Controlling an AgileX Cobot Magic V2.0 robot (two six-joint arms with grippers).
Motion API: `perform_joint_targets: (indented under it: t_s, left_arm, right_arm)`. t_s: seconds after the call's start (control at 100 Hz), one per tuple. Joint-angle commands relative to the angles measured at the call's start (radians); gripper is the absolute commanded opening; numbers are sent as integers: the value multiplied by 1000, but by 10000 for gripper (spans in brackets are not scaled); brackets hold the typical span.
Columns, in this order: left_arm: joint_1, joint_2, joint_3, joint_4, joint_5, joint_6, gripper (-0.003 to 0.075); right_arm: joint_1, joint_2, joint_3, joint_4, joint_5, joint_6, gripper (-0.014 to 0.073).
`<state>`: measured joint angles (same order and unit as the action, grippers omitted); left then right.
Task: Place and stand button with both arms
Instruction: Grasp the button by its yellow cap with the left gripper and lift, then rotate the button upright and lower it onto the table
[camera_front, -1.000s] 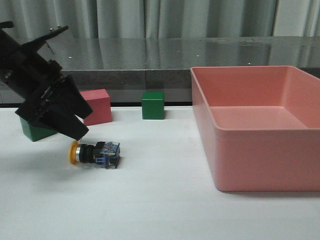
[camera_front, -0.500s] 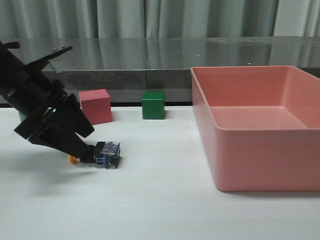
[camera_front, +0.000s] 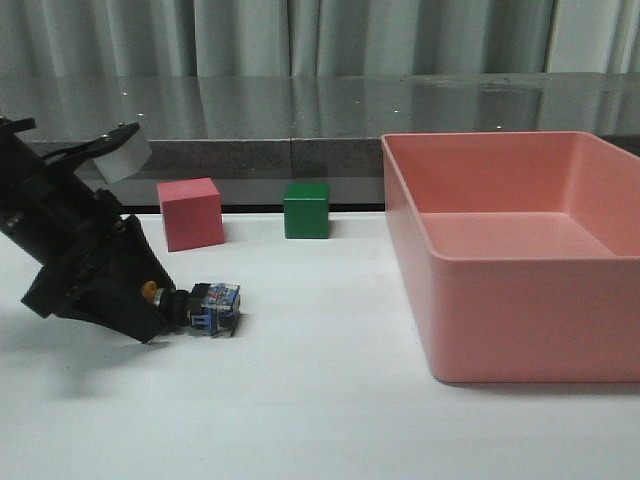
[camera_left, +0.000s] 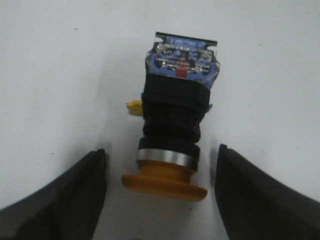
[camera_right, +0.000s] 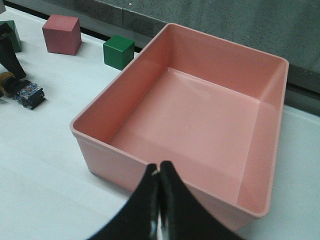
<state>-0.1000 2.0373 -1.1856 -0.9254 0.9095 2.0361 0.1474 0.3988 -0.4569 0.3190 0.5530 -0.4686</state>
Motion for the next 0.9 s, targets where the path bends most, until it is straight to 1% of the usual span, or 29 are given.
perform_joint_targets:
  t_s: [0.0, 0.05, 0.08, 0.09, 0.1, 0.11, 0.15, 0.16, 0.21, 0.41, 0.49, 0.57, 0.7, 0.73, 0.76, 0.8, 0.82, 0.87, 0.89]
  left_arm:
    - [-7, -45, -13, -49, 21, 2, 358]
    - [-7, -45, -13, -45, 24, 0, 277]
    - [-7, -45, -13, -45, 30, 0, 210]
    - [-7, -45, -13, -45, 33, 0, 210]
    - [-7, -45, -13, -45, 36, 0, 169]
    - [-7, -45, -13, -45, 38, 0, 169]
    - [-7, -45, -13, -45, 51, 0, 77]
    - [-7, -45, -13, -45, 53, 0, 77]
    - [-7, -45, -13, -45, 70, 0, -15]
    - [-7, -66, -27, -45, 129, -10, -20]
    - [-7, -103, -51, -26, 127, -77, -20]
    - [-7, -149, -93, 51, 125, -147, -20]
    - [-50, -233, -185, 300, 117, -334, -20]
    - [-67, -248, -209, 391, 114, -373, -20]
    - [-88, -261, -222, 451, 110, -404, -20]
    - [-125, -276, -251, 598, 96, -486, -20]
    - [-138, -280, -258, 639, 91, -511, -20]
    - [-193, -287, -280, 799, 79, -603, -20]
    - [-215, -287, -286, 835, 78, -633, -20]
  right_arm:
    - [-6, 6, -26, 9, -76, -1, -62]
    - [-6, 6, -26, 9, -76, -1, -62]
    - [-6, 6, -26, 9, -76, -1, -62]
    - [-6, 6, -26, 9, -76, -1, -62]
    - [-6, 6, -26, 9, -76, -1, -62]
    - [-6, 6, -26, 9, -76, -1, -62]
    - [-6, 6, -26, 9, -76, -1, -62]
    - [-6, 6, -26, 9, -76, -1, -62]
    - [-6, 6, -26, 9, -76, -1, -62]
    - [-6, 6, -26, 9, -76, -1, -62]
    - [-6, 6, -26, 9, -76, -1, -62]
    - [-6, 6, -26, 9, -76, -1, -62]
    - [-6, 6, -26, 9, -76, -1, -62]
    - [-6, 6, -26, 9, -76, -1, -62]
    - [-6, 6, -26, 9, -76, -1, -62]
    - [-6, 6, -26, 9, -76, -1, -62]
    - [-6, 6, -26, 9, -76, -1, -62]
    - [-6, 6, -26, 9, -76, -1, -62]
    - [-6, 6, -26, 9, -76, -1, -62]
